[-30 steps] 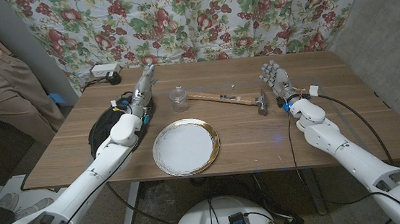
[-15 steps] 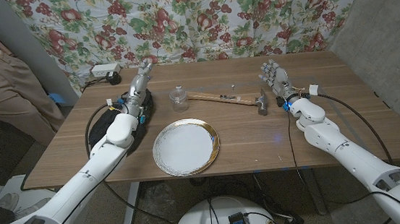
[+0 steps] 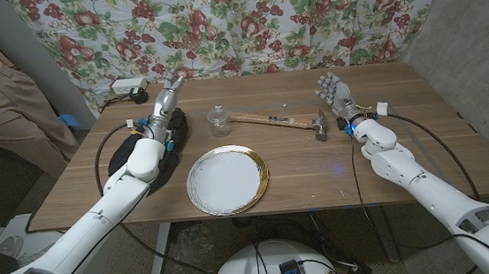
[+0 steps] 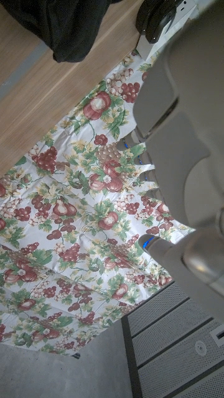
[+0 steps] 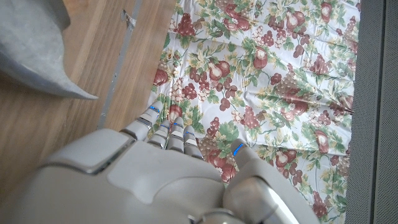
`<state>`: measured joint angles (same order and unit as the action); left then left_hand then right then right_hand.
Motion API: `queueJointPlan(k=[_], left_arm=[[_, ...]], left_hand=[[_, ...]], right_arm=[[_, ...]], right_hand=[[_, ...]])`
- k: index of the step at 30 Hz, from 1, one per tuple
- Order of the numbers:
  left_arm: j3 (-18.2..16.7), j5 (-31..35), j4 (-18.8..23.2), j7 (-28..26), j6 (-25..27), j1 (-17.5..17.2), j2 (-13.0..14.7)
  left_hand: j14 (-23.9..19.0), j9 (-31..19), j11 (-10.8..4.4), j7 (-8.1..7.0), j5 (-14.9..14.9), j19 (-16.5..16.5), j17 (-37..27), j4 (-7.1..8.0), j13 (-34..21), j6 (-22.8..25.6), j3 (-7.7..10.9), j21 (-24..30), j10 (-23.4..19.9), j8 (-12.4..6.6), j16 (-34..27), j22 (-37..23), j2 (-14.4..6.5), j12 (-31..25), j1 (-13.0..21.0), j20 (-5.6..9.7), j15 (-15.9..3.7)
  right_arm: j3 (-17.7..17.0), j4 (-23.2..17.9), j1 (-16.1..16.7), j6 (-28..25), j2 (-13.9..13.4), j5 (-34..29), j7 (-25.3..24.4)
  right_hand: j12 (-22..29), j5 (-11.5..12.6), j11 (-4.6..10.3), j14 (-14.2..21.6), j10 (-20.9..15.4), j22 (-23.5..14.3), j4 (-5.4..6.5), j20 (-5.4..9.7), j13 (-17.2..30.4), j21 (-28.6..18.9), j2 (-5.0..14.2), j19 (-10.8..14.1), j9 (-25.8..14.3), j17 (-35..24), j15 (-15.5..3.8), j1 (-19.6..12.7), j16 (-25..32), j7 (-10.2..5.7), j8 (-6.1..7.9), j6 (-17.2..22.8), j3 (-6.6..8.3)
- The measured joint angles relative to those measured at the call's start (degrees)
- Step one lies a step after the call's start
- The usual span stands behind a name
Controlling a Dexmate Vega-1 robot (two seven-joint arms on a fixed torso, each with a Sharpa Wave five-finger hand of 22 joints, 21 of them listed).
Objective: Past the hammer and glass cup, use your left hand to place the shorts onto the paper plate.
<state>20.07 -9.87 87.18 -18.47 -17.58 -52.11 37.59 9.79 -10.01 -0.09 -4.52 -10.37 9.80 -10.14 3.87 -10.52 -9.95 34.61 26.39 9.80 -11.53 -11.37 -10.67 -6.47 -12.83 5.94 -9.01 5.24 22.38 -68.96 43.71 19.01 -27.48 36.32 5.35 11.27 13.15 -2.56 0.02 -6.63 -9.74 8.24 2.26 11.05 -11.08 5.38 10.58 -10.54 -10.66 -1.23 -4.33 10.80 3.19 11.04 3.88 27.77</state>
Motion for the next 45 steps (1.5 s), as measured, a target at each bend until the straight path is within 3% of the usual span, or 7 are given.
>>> queueJointPlan(k=[15,39,40,45], left_arm=[[-0.92,7.18,3.55,-6.02,3.76,-1.41,1.40],[-3.06,7.18,10.29,-6.02,3.76,-4.18,4.42],[-3.17,14.06,10.53,-11.35,13.13,-4.32,4.57],[-3.82,14.06,11.89,-11.35,13.13,-5.18,5.77]], left_hand=[[0.00,0.00,0.00,-0.71,0.22,0.00,0.00,-1.14,0.00,0.73,-0.20,-0.59,0.00,0.00,0.00,0.00,0.75,-0.34,0.75,0.00,0.00],[0.10,0.00,0.00,-2.64,0.43,0.06,-0.15,-4.51,-0.29,4.15,-0.41,-2.06,0.00,0.00,0.00,0.00,2.72,-0.34,2.72,-0.46,0.51],[0.10,0.00,0.00,-2.72,0.43,0.06,-0.15,-4.58,-0.29,4.23,-0.48,-2.06,0.00,0.00,0.00,0.00,2.72,-0.34,2.72,-0.46,0.51],[0.10,0.00,0.00,-2.83,0.43,0.24,-0.14,-4.99,-0.29,4.34,-0.40,-2.46,0.00,0.00,0.00,-0.01,2.73,-0.84,2.73,-0.63,0.51]], right_arm=[[0.11,0.06,-0.22,0.12,0.04,-0.10,0.21],[0.11,0.06,-0.22,0.43,0.04,-0.62,0.37],[0.33,-0.03,-0.46,0.43,0.00,-0.63,0.34],[0.33,-0.03,-0.46,0.43,0.00,-0.71,0.22]], right_hand=[[0.00,0.00,0.00,0.00,0.00,0.00,0.00,0.00,0.00,0.00,0.00,0.00,0.00,-0.12,0.00,0.00,0.00,0.00,0.00,0.00,0.00],[0.00,0.00,0.00,0.00,0.00,0.00,-0.32,0.00,0.00,0.00,0.37,0.00,0.00,0.01,0.00,-0.37,0.00,0.00,0.00,0.00,0.31],[0.00,0.00,0.00,0.00,0.00,0.00,-0.32,0.00,0.00,0.00,0.37,0.00,0.00,0.01,0.00,-0.37,0.00,0.00,0.00,0.00,0.31],[0.00,0.00,0.00,0.00,0.00,0.00,-0.32,0.00,-0.01,0.00,0.37,0.00,0.00,0.01,0.00,-0.37,0.00,0.00,0.00,0.00,0.31]])
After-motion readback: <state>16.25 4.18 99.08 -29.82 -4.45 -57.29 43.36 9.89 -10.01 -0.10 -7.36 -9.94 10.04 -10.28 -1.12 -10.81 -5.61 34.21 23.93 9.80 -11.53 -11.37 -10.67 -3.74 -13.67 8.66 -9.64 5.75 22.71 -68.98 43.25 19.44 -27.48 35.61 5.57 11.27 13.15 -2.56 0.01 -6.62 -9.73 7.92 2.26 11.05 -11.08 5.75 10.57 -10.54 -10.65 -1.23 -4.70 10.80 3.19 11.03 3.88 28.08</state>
